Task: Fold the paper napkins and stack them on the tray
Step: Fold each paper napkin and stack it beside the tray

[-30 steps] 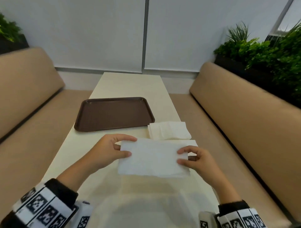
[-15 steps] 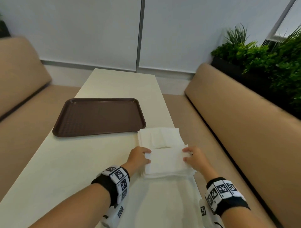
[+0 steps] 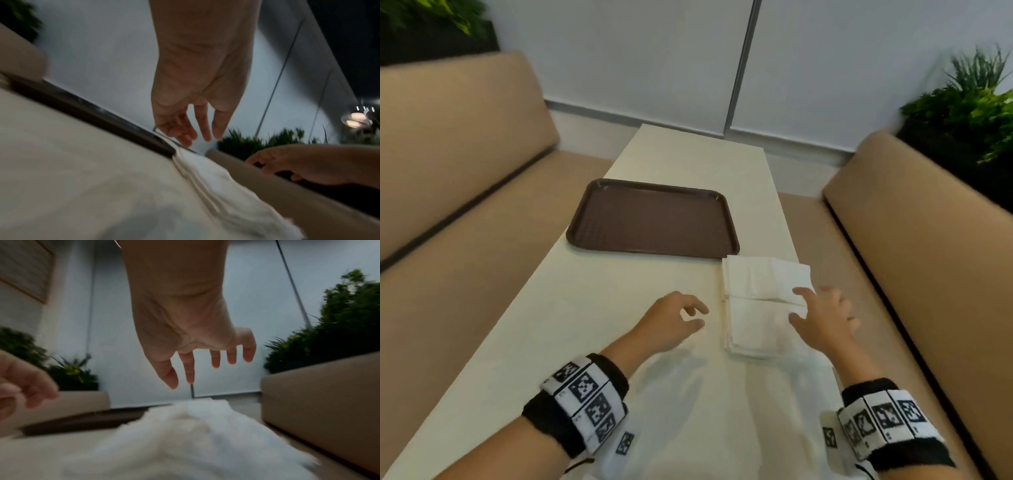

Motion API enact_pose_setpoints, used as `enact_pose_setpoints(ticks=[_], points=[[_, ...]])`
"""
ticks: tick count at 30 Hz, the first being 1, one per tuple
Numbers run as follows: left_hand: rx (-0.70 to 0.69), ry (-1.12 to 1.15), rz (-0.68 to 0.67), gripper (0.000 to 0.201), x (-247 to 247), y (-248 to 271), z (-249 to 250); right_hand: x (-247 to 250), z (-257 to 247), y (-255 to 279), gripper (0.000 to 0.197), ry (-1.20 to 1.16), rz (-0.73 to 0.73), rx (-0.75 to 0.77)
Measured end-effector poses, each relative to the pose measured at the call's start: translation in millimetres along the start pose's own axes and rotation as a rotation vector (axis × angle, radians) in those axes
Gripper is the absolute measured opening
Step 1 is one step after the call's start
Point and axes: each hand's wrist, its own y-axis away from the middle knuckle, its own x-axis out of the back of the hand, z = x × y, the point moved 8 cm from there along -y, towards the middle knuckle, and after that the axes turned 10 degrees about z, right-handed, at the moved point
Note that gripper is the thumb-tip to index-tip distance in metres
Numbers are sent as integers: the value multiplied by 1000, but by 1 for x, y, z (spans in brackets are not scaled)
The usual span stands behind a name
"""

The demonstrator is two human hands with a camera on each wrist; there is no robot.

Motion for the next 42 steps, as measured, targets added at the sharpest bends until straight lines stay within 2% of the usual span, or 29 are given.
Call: enact_pose_setpoints(ticks=[2, 4, 9, 11, 13, 14, 18, 20, 22, 27, 30, 34, 36, 40, 42], points=[[37, 66, 28, 10, 48, 36, -19, 8, -41, 17, 46, -81, -44, 143], [103, 102, 75, 12, 96, 77, -46, 3, -85, 39, 41, -155, -149, 280], [328, 211, 295, 12, 195, 186, -125, -36, -173, 96, 35, -236, -376, 522], [398, 231, 370, 13, 217, 222, -152, -53, -201, 118, 36, -223, -447, 604], [433, 223, 446, 33, 230, 252, -174, -69, -225, 141, 39, -170, -512, 689], [456, 230, 483, 34, 234, 265, -182, -78, -235, 151, 42, -138, -535, 721], [529, 250, 552, 19, 237, 301, -192, -103, -268, 168, 68, -80, -495, 742], [540, 262, 574, 19, 236, 308, -196, -109, -281, 167, 82, -62, -433, 725], [527, 282, 579, 20, 236, 309, -195, -116, -289, 166, 87, 14, -398, 724], [477, 312, 581, 21, 232, 305, -184, -122, -298, 164, 79, 99, -360, 697], [441, 321, 569, 21, 232, 302, -178, -115, -301, 169, 60, -5, -317, 723], [419, 349, 567, 17, 238, 300, -170, -84, -297, 167, 14, -368, -228, 683], [411, 383, 566, 15, 241, 298, -165, -69, -292, 169, 9, -496, -231, 672], [367, 414, 601, 44, 245, 284, -162, -32, -286, 187, 7, -683, -355, 760], [334, 471, 567, 78, 240, 266, -159, 3, -281, 194, 9, -804, -382, 805]])
